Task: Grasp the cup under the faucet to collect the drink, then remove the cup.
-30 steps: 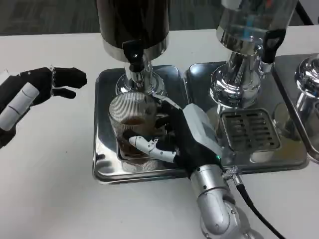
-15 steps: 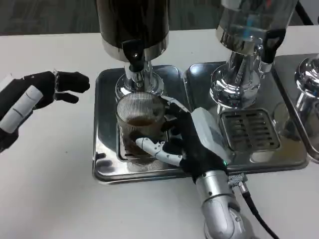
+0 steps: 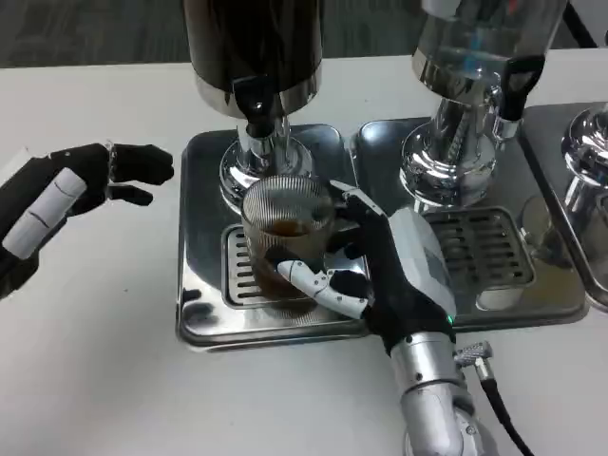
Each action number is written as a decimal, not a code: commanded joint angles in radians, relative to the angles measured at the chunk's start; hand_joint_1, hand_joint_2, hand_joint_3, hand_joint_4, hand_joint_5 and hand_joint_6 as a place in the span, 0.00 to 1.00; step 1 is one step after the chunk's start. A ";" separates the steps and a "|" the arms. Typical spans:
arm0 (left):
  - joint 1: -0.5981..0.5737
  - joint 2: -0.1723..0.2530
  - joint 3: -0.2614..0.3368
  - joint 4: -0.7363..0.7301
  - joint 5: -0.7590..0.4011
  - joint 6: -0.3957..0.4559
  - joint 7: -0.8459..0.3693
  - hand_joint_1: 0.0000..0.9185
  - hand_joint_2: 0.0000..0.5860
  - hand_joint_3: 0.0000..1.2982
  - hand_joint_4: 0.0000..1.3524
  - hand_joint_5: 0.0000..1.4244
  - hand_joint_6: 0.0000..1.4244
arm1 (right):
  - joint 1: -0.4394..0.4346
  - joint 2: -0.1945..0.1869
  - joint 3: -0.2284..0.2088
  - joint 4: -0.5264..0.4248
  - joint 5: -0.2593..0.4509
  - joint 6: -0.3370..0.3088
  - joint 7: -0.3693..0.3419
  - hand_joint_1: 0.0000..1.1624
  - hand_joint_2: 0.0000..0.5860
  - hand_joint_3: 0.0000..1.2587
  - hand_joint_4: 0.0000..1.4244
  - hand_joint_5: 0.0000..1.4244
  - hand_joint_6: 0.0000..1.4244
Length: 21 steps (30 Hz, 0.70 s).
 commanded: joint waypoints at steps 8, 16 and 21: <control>-0.006 -0.015 -0.018 0.003 0.011 0.003 0.000 0.00 0.25 0.33 0.27 0.21 0.27 | 0.029 0.005 -0.013 -0.102 -0.015 -0.017 -0.038 0.53 0.44 0.33 0.38 0.39 0.38; -0.012 -0.018 -0.022 0.009 0.011 0.003 0.007 0.00 0.25 0.33 0.27 0.21 0.27 | 0.044 0.004 -0.018 -0.102 -0.014 -0.002 -0.028 0.53 0.45 0.33 0.38 0.39 0.38; -0.009 -0.018 -0.025 0.007 0.010 0.002 0.007 0.00 0.24 0.33 0.27 0.21 0.27 | 0.049 0.006 -0.020 -0.102 -0.014 -0.016 -0.042 0.54 0.45 0.34 0.39 0.40 0.39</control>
